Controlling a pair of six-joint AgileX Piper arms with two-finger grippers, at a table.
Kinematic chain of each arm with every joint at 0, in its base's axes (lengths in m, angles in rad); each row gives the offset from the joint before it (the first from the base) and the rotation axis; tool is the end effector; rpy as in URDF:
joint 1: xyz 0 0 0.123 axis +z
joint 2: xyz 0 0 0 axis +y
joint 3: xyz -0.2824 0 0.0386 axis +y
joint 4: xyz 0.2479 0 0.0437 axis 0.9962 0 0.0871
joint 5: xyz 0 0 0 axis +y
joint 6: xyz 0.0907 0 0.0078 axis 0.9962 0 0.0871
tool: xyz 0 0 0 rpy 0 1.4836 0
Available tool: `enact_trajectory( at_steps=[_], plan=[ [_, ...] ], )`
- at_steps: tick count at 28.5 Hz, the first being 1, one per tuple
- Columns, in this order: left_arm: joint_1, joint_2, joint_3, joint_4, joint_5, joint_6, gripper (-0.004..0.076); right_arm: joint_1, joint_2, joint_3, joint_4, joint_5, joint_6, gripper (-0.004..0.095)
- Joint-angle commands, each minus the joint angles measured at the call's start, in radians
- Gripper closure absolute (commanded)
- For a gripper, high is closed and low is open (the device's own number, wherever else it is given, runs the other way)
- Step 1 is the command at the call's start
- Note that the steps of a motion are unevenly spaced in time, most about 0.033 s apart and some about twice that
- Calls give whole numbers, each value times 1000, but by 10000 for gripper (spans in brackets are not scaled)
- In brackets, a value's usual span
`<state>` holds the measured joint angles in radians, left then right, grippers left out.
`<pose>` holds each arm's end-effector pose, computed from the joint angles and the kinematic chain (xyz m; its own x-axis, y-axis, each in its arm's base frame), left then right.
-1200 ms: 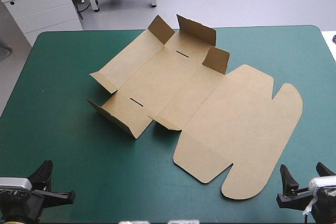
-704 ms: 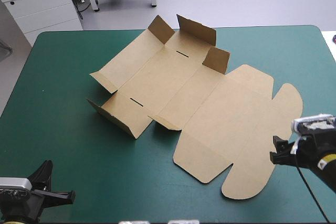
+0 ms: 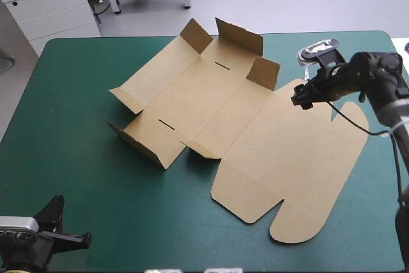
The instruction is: Fold the box
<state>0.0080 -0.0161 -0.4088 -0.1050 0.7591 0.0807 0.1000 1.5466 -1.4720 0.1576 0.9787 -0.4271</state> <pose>0.0130 -0.0065 0.2770 -0.2415 0.0025 -0.9704 0.0631 0.9979 -0.0132 0.3310 0.0451 0.3573 -0.7114 -0.4024 -0.5762 -0.4343 0.8963 -0.0898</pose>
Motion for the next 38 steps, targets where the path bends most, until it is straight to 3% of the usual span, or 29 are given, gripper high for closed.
enact_trajectory(
  at_steps=[1, 11, 17, 21, 27, 29, 31, 35, 38],
  plan=[
    [2, -13, -25, -8, -75, -4, 734, 3, 132, -203, 13, -4, -85, 129],
    [2, -13, -25, -8, -75, -4, 734, 5, 461, -547, 54, -6, -229, 130],
    [2, -13, -25, -8, -75, -4, 734, 7, 564, -597, 191, -103, -360, 130],
    [2, -13, -25, -8, -75, -4, 734, 13, 607, -597, 194, -159, -394, 130],
    [2, -13, -25, -8, -75, -4, 734, 13, 645, -597, 243, -158, -431, 165],
    [2, -13, -25, -8, -75, -4, 734, 13, 643, -597, 292, -163, -449, 266],
    [2, -13, -25, -8, -75, -4, 734, 13, 640, -597, 345, -163, -473, 441],
    [2, -13, -25, -8, -75, -4, 734, 13, 640, -597, 407, -154, -496, 930],
    [2, -13, -25, -8, -75, -4, 734, 13, 640, -597, 409, -144, -508, 928]
  ],
)
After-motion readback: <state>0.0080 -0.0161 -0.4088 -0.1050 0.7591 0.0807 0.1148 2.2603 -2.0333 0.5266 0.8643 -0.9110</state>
